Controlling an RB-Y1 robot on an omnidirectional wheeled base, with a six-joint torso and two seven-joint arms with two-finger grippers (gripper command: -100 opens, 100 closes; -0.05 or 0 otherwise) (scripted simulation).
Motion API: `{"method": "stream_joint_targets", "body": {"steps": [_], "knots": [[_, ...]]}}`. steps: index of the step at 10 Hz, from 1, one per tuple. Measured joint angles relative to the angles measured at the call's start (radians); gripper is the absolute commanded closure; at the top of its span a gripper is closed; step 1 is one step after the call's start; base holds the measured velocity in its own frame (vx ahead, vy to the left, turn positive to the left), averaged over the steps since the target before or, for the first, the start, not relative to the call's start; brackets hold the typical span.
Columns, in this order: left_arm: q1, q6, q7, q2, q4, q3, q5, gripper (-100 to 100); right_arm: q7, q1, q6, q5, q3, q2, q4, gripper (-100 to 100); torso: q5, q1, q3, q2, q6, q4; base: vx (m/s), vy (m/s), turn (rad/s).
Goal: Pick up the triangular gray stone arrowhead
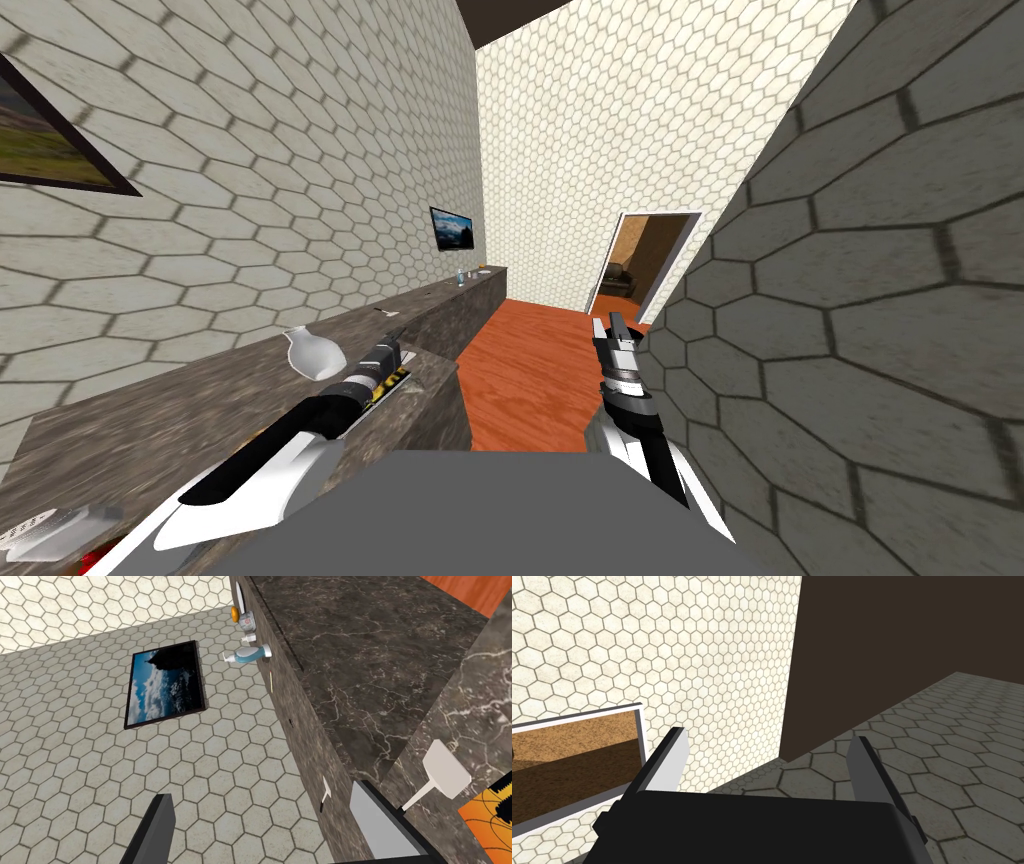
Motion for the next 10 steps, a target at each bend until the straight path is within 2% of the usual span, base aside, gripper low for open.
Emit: {"method": "stream_joint_targets", "body": {"steps": [10], "knots": [[0.031,0.273,-0.026,0.055,0.000,0.048,0.059,-100,0.000,0.000,0.000,0.000,0.000,0.000,0.000,0,0.000,0.001,0.000,0.000,0.000,0.000,0.041,-0.010,-0.004]]}}
